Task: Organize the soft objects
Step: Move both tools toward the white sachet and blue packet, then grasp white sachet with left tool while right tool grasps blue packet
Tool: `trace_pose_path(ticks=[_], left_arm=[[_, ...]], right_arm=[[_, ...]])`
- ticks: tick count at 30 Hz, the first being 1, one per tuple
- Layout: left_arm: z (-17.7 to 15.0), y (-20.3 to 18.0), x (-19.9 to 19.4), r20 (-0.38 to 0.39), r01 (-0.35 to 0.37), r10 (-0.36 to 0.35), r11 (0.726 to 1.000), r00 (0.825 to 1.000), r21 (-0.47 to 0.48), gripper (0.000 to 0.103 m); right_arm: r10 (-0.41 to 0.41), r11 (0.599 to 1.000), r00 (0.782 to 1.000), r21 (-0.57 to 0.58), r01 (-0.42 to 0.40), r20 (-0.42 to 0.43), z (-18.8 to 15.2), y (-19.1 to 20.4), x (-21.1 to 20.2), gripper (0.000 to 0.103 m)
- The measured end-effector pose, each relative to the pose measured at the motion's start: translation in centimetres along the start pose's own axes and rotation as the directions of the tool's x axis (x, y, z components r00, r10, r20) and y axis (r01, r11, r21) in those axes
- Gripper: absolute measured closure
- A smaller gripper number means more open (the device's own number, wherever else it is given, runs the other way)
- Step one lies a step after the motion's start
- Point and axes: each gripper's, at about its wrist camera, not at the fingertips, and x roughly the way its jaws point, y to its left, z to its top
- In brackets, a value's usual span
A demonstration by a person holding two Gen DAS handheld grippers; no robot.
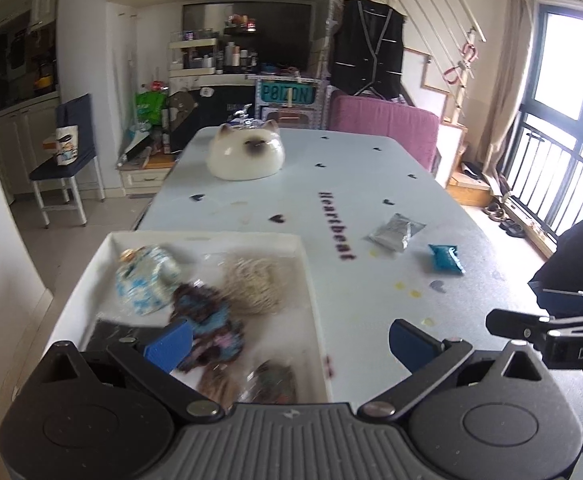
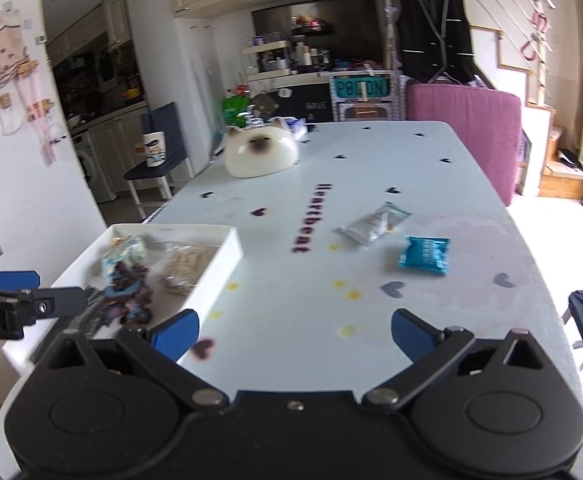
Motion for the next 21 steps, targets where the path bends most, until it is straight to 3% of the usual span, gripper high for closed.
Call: trace_pose_path(ticks=[9, 12, 16, 19, 21], left_arm=[[3.1, -4.3, 5.1, 0.011, 0.055, -0.055, 0.998, 0.998, 0.039, 0.0], [4.1, -5.8, 6.8, 0.022, 0.064, -0.066, 0.995, 0.998, 0.071, 0.0], [5.5, -7.8, 8.6, 0.06, 0.072, -0.081, 0.986, 0.995, 0.148, 0.0], [7.1, -8.9, 10.2, 0.06, 0.114, -0.126, 0.979, 0.99, 0.169, 0.0], [8.2, -9.5, 11.5, 0.055, 0.157, -0.168, 0.973, 0.984, 0.172, 0.0]], right_arm=[[-0.152, 0.985, 0.988, 0.073, 0.154, -0.021, 1.3, -5.9, 2.7, 0.0], [-0.187, 0.98, 0.982, 0.072, 0.185, 0.021, 2.0, -7.6, 3.6, 0.0], [-0.279, 0.958, 0.956, 0.084, 0.272, 0.089, 3.4, -9.7, 5.2, 0.0], [-0.287, 0.955, 0.957, 0.089, 0.282, 0.046, 4.6, -11.5, 7.6, 0.0], [-0.236, 0.966, 0.972, 0.112, 0.233, 0.017, 5.1, -12.8, 9.3, 0.0]])
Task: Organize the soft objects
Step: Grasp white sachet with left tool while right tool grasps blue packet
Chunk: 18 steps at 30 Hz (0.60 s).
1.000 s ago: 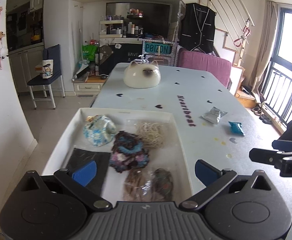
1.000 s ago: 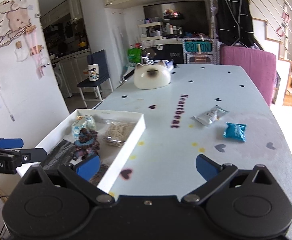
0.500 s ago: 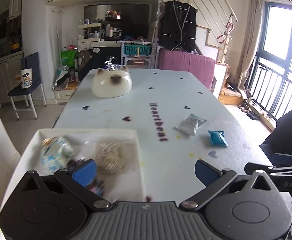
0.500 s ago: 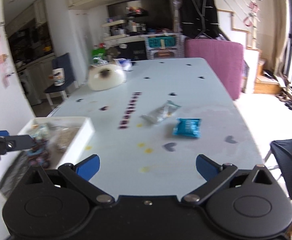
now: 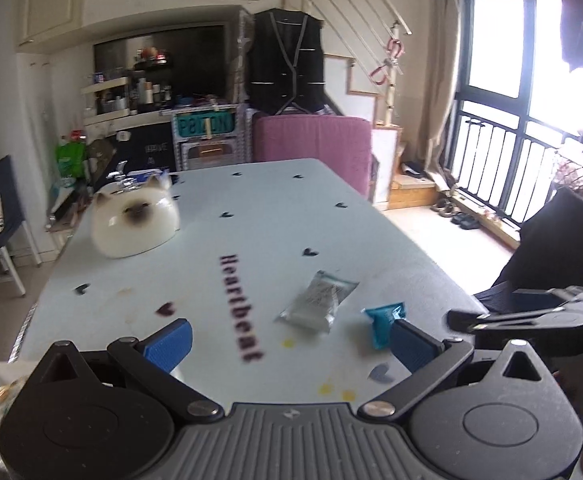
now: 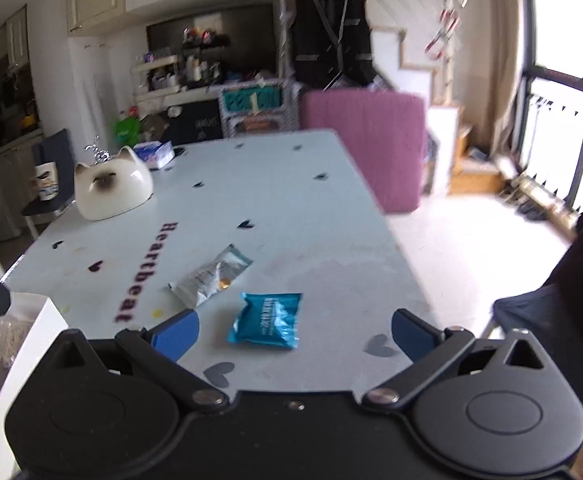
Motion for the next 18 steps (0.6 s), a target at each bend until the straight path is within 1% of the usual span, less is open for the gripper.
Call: trace_pose_path(ticks=[2, 4, 5, 6, 9, 11, 13, 14, 16, 18], left_arm=[[1.2, -0.2, 1.8, -0.011, 0.034, -0.034, 0.999, 0.999, 0.01, 0.002], [2.2, -0.7, 4.0, -0.03, 0.054, -0.052, 0.998, 0.998, 0.038, 0.008], [2.7, -0.8, 5.1, -0.043, 0.06, -0.058, 0.997, 0.997, 0.051, 0.01], [3.0, -0.8, 6.2, -0.056, 0.065, -0.062, 0.996, 0.997, 0.06, 0.011], [3.7, -0.8, 9.7, -0.107, 0.094, -0.084, 0.991, 0.991, 0.092, 0.011], [3.8, -0.7, 12.1, -0.147, 0.116, -0.098, 0.986, 0.984, 0.119, 0.011], [3.7, -0.6, 14.1, -0.176, 0.135, -0.11, 0.981, 0.978, 0.14, 0.011], [3.6, -0.5, 15.1, -0.191, 0.149, -0.119, 0.978, 0.974, 0.147, 0.011], [3.3, -0.5, 17.0, -0.219, 0.17, -0.132, 0.972, 0.967, 0.162, 0.011], [2.9, -0.6, 18.6, -0.241, 0.192, -0.145, 0.963, 0.96, 0.188, 0.016]], right_arm=[[0.046, 0.997, 0.999, 0.063, -0.044, -0.028, 0.5, -0.8, 2.1, 0.002], [0.065, 0.993, 0.996, 0.102, -0.059, -0.056, 0.9, -1.1, 4.4, 0.016], [0.072, 0.992, 0.995, 0.107, -0.065, -0.07, 1.1, -1.1, 5.6, 0.017], [0.073, 0.992, 0.994, 0.109, -0.064, -0.082, 1.2, -1.0, 6.6, 0.019], [0.08, 0.993, 0.992, 0.094, -0.07, -0.103, 1.1, -0.4, 9.2, 0.02], [0.076, 0.995, 0.99, 0.074, -0.068, -0.121, 0.8, 0.1, 10.7, 0.023], [0.069, 0.997, 0.988, 0.054, -0.062, -0.138, 0.4, 0.5, 11.8, 0.033], [0.063, 0.997, 0.987, 0.048, -0.056, -0.145, 0.2, 0.7, 12.2, 0.035], [0.047, 0.998, 0.986, 0.04, -0.041, -0.158, -0.2, 0.7, 12.7, 0.043], [0.043, 0.999, 0.986, 0.03, -0.039, -0.159, -0.6, 0.6, 12.8, 0.048]])
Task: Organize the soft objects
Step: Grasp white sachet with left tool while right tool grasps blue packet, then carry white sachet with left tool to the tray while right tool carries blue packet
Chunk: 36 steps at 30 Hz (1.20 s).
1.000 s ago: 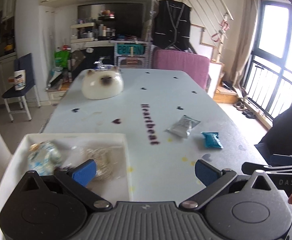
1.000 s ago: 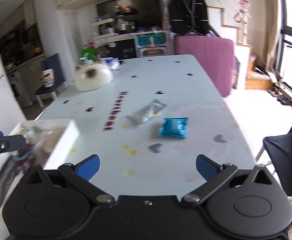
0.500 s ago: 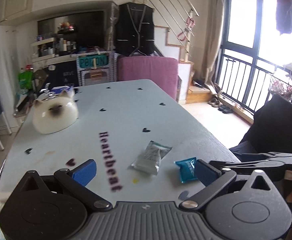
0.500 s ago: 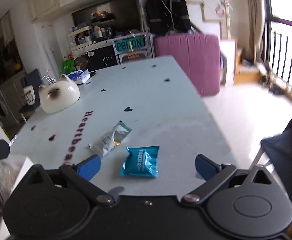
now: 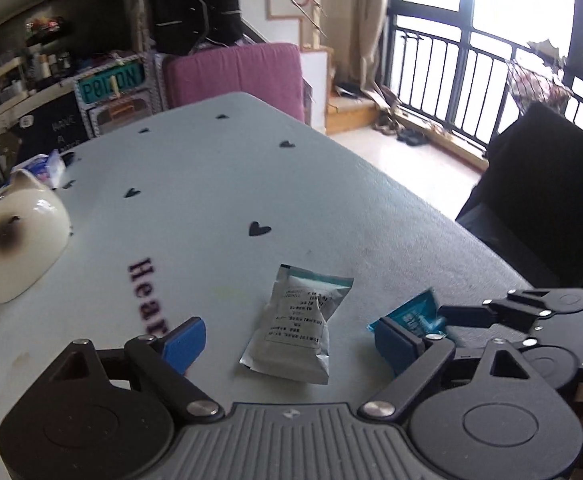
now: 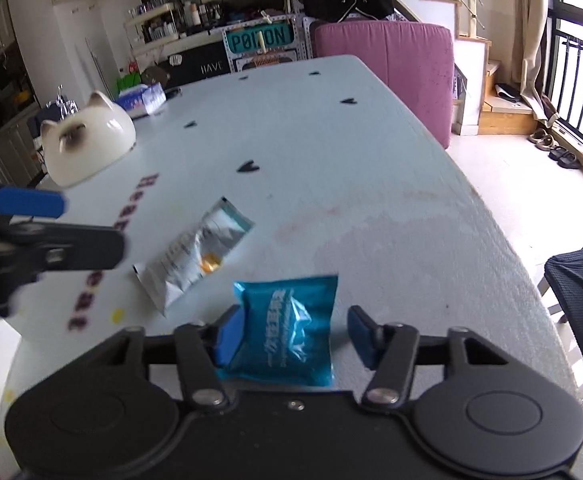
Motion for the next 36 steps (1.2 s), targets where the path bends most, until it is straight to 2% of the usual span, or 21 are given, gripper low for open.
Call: trace_pose_path(ticks=[3, 5, 8, 10, 12, 14, 16, 17, 18, 21, 28, 32, 36], left_arm=[[0.0, 0.0, 2.4, -0.042, 0.011, -0.01, 0.999, 0.999, 0.031, 0.02], [0.0, 0.1, 3.7, -0.054, 0.015, -0.013, 0.999, 0.998, 0.032, 0.023], [0.2, 0.6, 4.8, -0.047, 0.003, -0.003, 1.0, 0.999, 0.009, 0.036], [0.1, 1.1, 5.5, -0.063, 0.015, -0.017, 0.999, 0.998, -0.029, 0.038], [-0.2, 1.1, 6.3, -0.083, 0.035, -0.039, 0.998, 0.996, -0.047, 0.045], [-0.5, 0.5, 6.4, -0.075, 0.021, -0.023, 1.0, 0.997, -0.018, 0.046], [-0.6, 0.0, 6.1, -0.063, 0.012, -0.013, 1.0, 0.998, -0.007, 0.052], [-0.6, -0.2, 5.8, -0.06, 0.014, -0.014, 1.0, 0.998, -0.006, 0.058], [-0.7, -0.4, 5.5, -0.062, 0.011, -0.012, 1.0, 0.998, -0.011, 0.063], [-1.0, -0.8, 4.5, -0.064, 0.006, -0.008, 0.999, 0.998, -0.031, 0.069], [-3.1, -1.9, -0.7, -0.033, -0.005, 0.002, 0.995, 0.999, -0.101, 0.071], [-4.8, -2.9, -5.2, 0.024, 0.015, -0.012, 0.991, 1.0, -0.136, 0.071], [-6.4, -3.7, -9.7, 0.083, -0.001, 0.014, 0.988, 0.996, -0.156, 0.072]], right_arm=[[-0.01, 0.998, 1.0, -0.055, 0.01, 0.009, -0.4, 0.3, -0.5, 0.056], [0.0, 0.999, 1.0, -0.052, 0.001, 0.01, -0.7, 0.2, -0.9, 0.056], [0.017, 0.999, 1.0, -0.051, -0.017, 0.009, -1.3, 0.0, -1.5, 0.058], [0.026, 0.998, 1.0, -0.051, -0.026, 0.004, -1.7, 0.0, -1.9, 0.058], [0.033, 0.998, 0.999, -0.05, -0.033, -0.001, -2.0, 0.0, -2.4, 0.058], [0.037, 0.998, 0.999, -0.043, -0.037, -0.004, -2.2, -0.1, -2.7, 0.058], [0.034, 0.999, 0.999, -0.036, -0.034, -0.005, -2.5, -0.3, -3.0, 0.059], [0.033, 0.999, 0.999, -0.032, -0.033, -0.006, -2.6, -0.4, -3.2, 0.059], [0.033, 0.999, 0.999, -0.028, -0.034, -0.008, -2.7, -0.4, -3.3, 0.059], [0.034, 0.999, 0.999, -0.014, -0.034, -0.007, -2.9, -0.5, -4.0, 0.059], [0.04, 0.999, 0.999, 0.005, -0.04, 0.029, -3.5, -0.5, -7.3, 0.06], [0.05, 0.999, 0.997, 0.008, -0.05, 0.057, -4.2, -0.3, -10.1, 0.06], [0.056, 0.998, 0.995, 0.021, -0.058, 0.084, -5.2, 0.2, -12.8, 0.06]])
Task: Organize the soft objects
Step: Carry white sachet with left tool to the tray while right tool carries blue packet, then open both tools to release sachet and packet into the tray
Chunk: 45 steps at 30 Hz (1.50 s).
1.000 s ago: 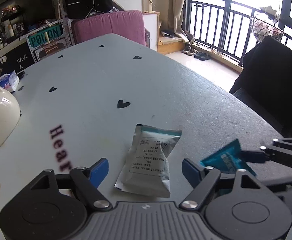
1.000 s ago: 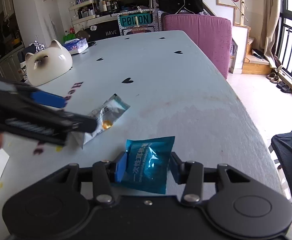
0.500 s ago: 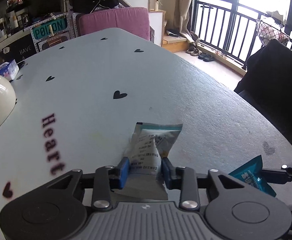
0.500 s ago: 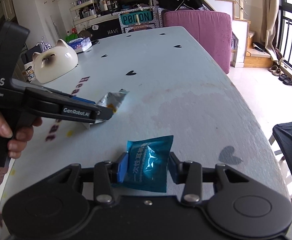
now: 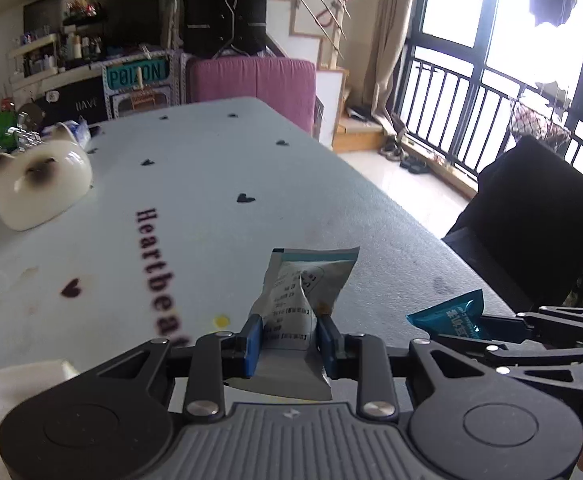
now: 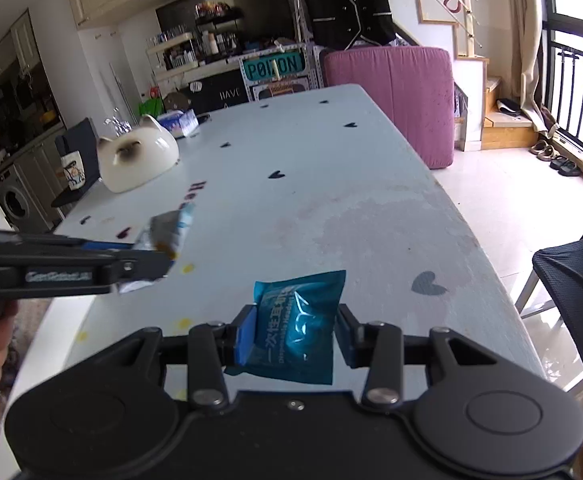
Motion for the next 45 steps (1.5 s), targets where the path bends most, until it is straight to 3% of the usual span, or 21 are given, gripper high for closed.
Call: trace_pose_path(ticks=[8, 15, 23, 31, 40, 45], left_arm=[[-1.9, 0.3, -8.8, 0.118, 0.006, 0.0, 0.999, 0.993, -0.054, 0.072], [-5.0, 2.8, -14.1, 0.155, -0.075, 0.088, 0.994, 0.984, -0.085, 0.072], [-9.0, 9.2, -17.9, 0.11, -0.197, 0.219, 0.964, 0.97, -0.181, 0.072], [-12.3, 14.2, -19.8, 0.05, -0.305, 0.324, 0.924, 0.945, -0.229, 0.072], [-15.6, 18.4, -18.9, -0.07, -0.441, 0.439, 0.862, 0.896, -0.249, 0.072], [-16.7, 20.0, -18.1, -0.109, -0.47, 0.457, 0.847, 0.883, -0.248, 0.072]], right_arm=[[0.053, 0.999, 0.996, 0.01, -0.053, 0.071, -0.9, 2.8, -5.4, 0.06], [0.124, 0.992, 0.987, -0.026, -0.122, 0.098, -1.2, 7.1, -7.4, 0.06], [0.231, 0.972, 0.971, -0.062, -0.228, 0.055, -2.7, 13.1, -6.6, 0.059], [0.301, 0.949, 0.953, -0.085, -0.302, -0.024, -4.8, 17.8, -5.3, 0.059], [0.325, 0.938, 0.943, -0.104, -0.332, -0.076, -5.0, 21.2, -3.8, 0.059], [0.301, 0.944, 0.948, -0.104, -0.312, -0.106, -4.2, 22.8, -1.6, 0.059]])
